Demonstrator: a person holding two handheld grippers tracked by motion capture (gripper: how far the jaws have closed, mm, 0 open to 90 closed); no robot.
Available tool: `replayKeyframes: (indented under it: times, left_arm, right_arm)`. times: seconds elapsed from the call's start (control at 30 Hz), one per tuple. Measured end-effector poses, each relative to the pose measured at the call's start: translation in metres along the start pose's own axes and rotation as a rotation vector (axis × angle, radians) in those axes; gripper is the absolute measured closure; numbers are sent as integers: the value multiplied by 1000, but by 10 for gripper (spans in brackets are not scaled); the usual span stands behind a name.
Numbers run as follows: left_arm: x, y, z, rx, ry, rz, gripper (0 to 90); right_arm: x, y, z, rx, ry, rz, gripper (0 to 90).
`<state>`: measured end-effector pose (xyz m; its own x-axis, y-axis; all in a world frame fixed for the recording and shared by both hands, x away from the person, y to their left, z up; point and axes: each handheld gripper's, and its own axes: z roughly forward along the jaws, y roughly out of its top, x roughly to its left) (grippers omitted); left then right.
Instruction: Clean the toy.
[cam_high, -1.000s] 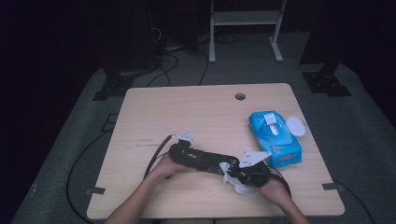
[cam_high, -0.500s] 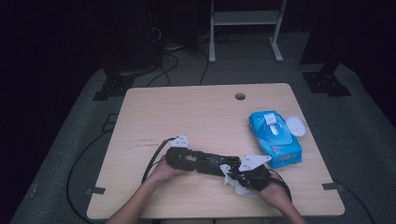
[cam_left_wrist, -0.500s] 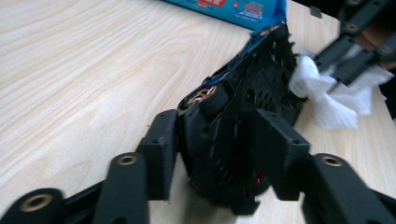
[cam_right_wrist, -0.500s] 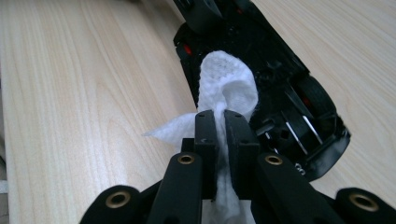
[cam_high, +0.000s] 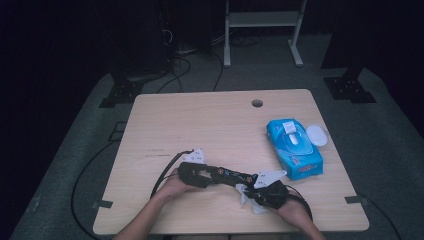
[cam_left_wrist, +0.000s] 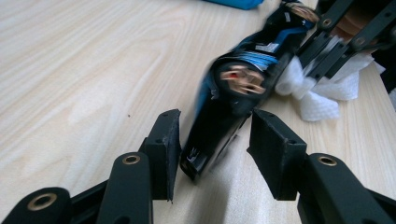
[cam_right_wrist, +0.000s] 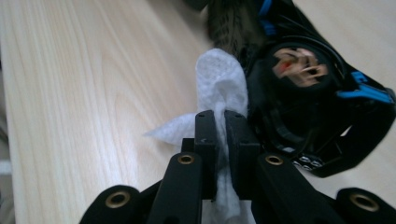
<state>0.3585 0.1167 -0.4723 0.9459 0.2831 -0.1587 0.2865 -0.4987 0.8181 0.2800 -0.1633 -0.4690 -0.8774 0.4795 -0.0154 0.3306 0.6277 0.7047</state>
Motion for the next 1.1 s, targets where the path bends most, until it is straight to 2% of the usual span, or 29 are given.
replayKeyframes:
  times: [0.23, 0.27, 0.3, 0.33, 0.4, 0.53, 0.63, 0.73, 0.83, 0.9, 0.97, 1.1]
  left_arm:
    - [-3, 2, 1, -9, -6, 38, 504]
    - [-3, 2, 1, -9, -6, 38, 509]
    - [-4, 2, 0, 2, 5, 56, 525]
    - [-4, 2, 0, 6, -2, 64, 545]
    - [-5, 2, -1, 6, -6, 63, 560]
    - [-6, 2, -2, 11, -17, 67, 578]
    - [-7, 1, -3, 16, -33, 64, 589]
    - [-7, 1, -4, 16, -60, 53, 598]
    - [-8, 2, -3, 2, -71, 62, 598]
    - [-8, 3, -2, 1, -69, 66, 586]
    - [-9, 4, 0, 6, -55, 74, 567]
    - [-15, 6, 1, 1, -12, 118, 571]
  right_arm:
    - [-1, 1, -5, -21, 9, 12, 836]
    - [0, 2, -6, -24, 10, 5, 836]
    - [2, 2, -8, -31, 15, 4, 837]
    - [3, 3, -10, -40, 20, 1, 836]
    - [6, 6, -16, -67, 27, -1, 836]
    - [7, 12, -36, -174, 43, 47, 836]
    - [4, 19, -48, -228, 1, 88, 836]
    - [-3, 23, -47, -199, -69, 119, 835]
    - [-8, 23, -38, -160, -96, 137, 833]
    - [-10, 24, -36, -166, -101, 136, 833]
    - [-10, 26, -34, -160, -114, 119, 833]
    - [-12, 30, -32, -150, -122, 114, 833]
